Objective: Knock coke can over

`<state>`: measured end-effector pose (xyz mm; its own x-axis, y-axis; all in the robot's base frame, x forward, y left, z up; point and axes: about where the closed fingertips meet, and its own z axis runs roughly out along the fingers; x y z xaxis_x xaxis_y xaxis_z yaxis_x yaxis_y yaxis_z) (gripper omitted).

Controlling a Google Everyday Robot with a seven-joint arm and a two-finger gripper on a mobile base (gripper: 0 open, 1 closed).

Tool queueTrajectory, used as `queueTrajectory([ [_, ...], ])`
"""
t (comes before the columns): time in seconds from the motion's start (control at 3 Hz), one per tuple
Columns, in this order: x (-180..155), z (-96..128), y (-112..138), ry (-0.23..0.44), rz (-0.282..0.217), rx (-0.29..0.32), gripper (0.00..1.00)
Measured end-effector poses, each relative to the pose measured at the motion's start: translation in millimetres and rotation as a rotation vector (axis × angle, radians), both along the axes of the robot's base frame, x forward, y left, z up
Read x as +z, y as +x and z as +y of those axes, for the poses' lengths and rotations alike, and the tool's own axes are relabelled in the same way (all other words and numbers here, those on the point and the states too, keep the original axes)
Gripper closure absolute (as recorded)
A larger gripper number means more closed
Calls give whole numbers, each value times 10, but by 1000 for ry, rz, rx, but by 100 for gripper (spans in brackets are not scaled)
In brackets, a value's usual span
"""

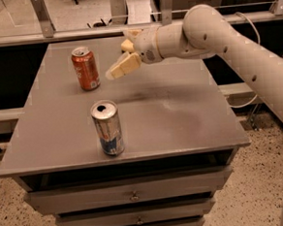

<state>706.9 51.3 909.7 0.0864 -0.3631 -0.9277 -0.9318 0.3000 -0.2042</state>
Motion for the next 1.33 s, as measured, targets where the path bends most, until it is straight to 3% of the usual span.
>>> queueTrajectory([
  [0.33, -8, 405, 153, 124, 2, 60, 0],
  [1.0, -73, 931, 148, 262, 62, 178, 0],
  [1.33, -127, 1043, 67, 245, 88, 213, 18],
])
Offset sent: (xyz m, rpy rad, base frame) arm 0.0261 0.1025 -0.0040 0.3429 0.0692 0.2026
